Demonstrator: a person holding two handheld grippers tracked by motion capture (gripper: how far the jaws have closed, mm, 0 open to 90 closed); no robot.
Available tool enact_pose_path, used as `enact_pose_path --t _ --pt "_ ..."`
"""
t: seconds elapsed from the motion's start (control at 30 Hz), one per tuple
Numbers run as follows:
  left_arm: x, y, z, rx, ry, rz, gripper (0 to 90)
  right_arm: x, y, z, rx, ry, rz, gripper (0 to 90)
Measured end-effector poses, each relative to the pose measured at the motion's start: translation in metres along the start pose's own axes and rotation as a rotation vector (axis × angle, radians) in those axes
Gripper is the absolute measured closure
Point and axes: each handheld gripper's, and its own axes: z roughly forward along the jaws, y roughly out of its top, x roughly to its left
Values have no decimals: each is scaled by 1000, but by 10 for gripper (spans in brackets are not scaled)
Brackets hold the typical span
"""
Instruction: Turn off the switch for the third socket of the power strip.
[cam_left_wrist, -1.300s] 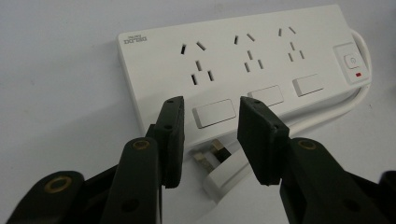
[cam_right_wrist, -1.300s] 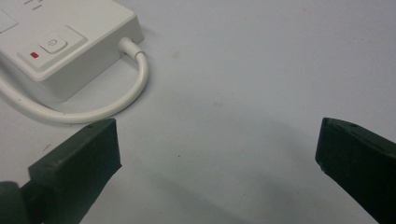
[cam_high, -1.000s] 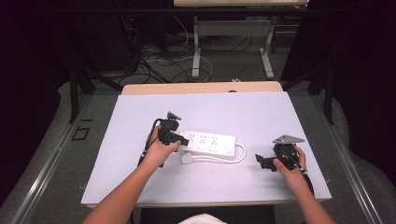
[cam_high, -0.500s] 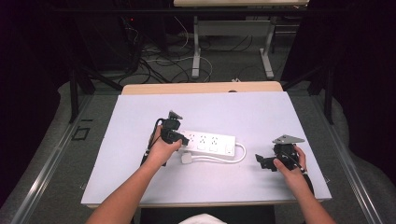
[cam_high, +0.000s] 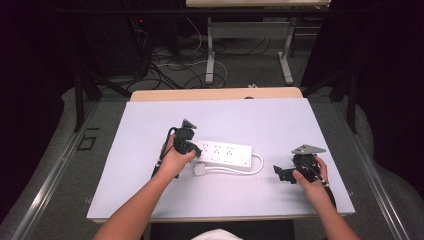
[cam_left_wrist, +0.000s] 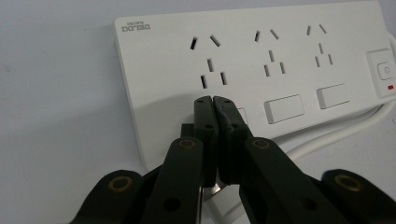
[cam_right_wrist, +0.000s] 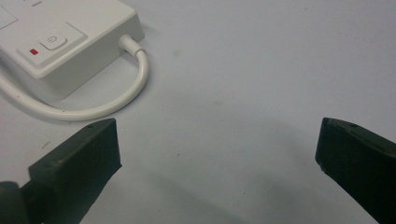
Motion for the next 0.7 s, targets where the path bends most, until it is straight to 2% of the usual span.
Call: enact_pose_path --t 0.23,0.57,0.7 --pt "-1 0 1 2 -11 -5 899 0 0 0 4 4 4 0" --pt "1 0 1 6 5 -19 864 0 0 0 2 4 2 0" --pt "0 0 1 1 7 -13 883 0 0 0 5 2 2 0"
